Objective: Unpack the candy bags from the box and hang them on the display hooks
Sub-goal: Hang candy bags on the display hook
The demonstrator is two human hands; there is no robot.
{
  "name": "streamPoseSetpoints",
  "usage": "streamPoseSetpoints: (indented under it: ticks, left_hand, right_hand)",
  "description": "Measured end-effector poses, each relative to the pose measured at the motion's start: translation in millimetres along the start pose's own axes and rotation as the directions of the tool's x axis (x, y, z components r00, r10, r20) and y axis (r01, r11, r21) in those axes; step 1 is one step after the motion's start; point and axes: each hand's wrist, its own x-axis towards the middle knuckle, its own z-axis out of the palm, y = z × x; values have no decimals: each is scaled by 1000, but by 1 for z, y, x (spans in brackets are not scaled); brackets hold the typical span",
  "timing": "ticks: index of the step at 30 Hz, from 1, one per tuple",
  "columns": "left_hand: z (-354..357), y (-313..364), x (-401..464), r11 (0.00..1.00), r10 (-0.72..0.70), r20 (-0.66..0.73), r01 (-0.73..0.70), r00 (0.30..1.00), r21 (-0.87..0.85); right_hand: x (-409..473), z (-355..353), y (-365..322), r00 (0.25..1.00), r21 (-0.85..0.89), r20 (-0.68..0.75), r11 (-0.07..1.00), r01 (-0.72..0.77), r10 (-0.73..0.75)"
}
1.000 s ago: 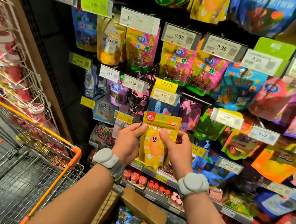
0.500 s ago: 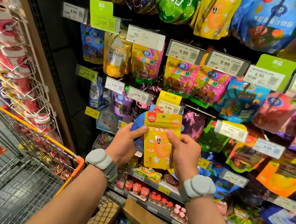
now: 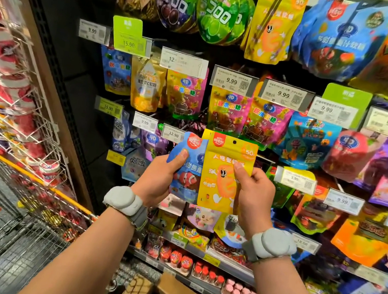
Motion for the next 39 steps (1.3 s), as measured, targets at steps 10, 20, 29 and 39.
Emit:
streamPoseSetpoints:
  ticks: [10,20,29,39]
  left_hand:
    - [3,64,10,935,329,-203,-288,922,207]
    - [31,132,16,757,552,-75,-462,830,463]
    - [50,196,46,569,645,-8,-472,764,674]
    - [81,259,53,155,720,190,-422,668,893]
  right_hand:
    - [20,-12,-52,995,28,5,995,101,-101]
    - [44,4,-103,961,-34,-19,961,273,-274]
    - [59,10,-155,906,-155,-82,903,400,-415]
    - [79,15,-194,920,-178,-63,912,371,-387]
